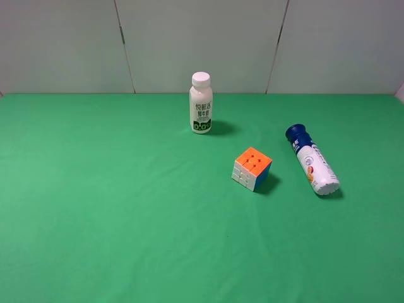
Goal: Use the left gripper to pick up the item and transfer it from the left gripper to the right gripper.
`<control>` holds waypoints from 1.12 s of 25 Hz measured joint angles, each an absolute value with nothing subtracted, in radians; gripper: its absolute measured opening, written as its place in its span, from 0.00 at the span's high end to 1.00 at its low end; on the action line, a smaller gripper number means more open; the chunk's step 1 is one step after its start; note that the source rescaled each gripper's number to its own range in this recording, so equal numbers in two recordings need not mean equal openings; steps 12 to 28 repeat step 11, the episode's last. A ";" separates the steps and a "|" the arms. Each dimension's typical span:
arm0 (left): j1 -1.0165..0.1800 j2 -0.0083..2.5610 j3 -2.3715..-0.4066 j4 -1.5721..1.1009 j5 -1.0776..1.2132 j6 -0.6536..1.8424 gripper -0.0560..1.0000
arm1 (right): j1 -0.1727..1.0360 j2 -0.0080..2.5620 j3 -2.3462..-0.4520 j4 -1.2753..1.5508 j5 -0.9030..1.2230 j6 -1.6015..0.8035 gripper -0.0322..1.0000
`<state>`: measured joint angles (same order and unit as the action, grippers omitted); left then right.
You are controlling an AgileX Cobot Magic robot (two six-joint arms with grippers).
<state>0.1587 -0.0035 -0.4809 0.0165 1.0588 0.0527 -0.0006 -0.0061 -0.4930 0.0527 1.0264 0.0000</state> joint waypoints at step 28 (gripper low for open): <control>0.159 -0.003 -0.481 0.017 1.059 0.053 0.41 | -0.001 -0.006 -0.493 0.053 1.026 0.000 0.00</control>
